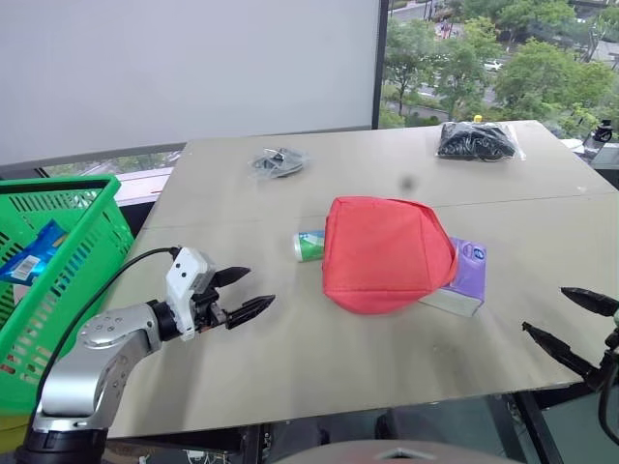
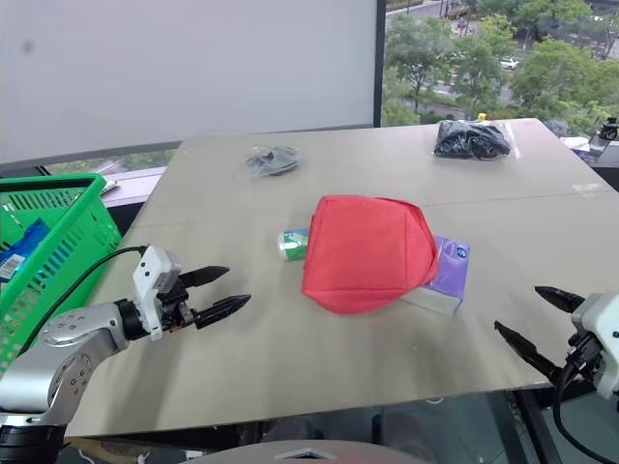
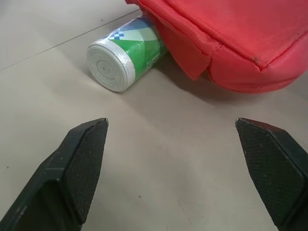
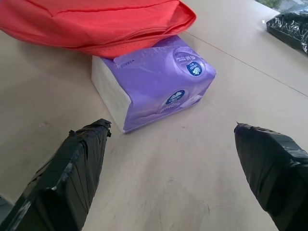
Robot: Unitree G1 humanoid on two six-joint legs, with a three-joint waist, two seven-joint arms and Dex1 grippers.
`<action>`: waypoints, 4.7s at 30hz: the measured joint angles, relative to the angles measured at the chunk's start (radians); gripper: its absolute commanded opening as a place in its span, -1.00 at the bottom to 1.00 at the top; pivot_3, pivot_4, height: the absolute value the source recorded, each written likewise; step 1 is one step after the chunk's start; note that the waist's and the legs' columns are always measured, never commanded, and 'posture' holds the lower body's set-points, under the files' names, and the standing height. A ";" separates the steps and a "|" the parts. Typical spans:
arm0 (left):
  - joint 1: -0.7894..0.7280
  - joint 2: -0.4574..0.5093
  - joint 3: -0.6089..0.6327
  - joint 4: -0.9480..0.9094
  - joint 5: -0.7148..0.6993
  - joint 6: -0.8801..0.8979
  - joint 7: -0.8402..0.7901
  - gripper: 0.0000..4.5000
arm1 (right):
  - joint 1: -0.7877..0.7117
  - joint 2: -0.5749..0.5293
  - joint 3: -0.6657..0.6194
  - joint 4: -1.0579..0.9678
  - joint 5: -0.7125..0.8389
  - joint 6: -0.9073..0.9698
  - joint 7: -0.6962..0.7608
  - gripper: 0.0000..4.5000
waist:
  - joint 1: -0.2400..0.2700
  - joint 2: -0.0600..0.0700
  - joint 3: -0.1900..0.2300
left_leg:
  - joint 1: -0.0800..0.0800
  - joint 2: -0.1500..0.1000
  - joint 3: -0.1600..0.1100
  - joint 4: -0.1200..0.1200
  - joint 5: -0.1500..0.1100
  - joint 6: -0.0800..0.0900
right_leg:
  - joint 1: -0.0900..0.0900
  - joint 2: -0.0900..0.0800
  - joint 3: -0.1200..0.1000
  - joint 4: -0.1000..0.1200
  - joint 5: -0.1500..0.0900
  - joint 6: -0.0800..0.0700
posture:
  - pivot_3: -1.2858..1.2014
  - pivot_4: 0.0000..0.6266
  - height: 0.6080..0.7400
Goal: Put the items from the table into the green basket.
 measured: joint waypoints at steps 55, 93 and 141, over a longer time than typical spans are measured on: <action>-0.587 -0.356 -0.358 0.315 -0.123 0.648 0.315 0.01 | -0.291 -0.237 0.167 -0.367 0.258 0.319 -0.051 1.00 | -0.023 -0.008 0.006 | -0.004 -0.003 -0.003 0.002 0.002 -0.004 | -0.004 0.000 -0.001 -0.001 0.003 -0.003 | -0.14 -1.00 1.00; -0.737 -0.281 0.357 0.678 -0.203 0.578 0.839 0.98 | -0.591 -0.138 0.503 -0.133 0.081 0.129 -0.129 1.00 | 0.052 -0.014 0.004 | -0.012 -0.004 -0.009 0.003 0.003 -0.006 | -0.015 -0.005 -0.005 0.001 0.003 -0.004 | 0.01 -1.00 1.00; -0.966 -0.148 -0.026 0.712 0.202 0.093 -0.069 -0.16 | -0.705 -0.102 0.536 -0.190 0.151 0.301 -0.242 1.00 | -0.053 -0.008 0.006 | -0.022 -0.003 -0.003 0.012 -0.003 0.005 | -0.027 -0.004 0.003 0.005 0.003 0.003 | 0.07 -1.00 1.00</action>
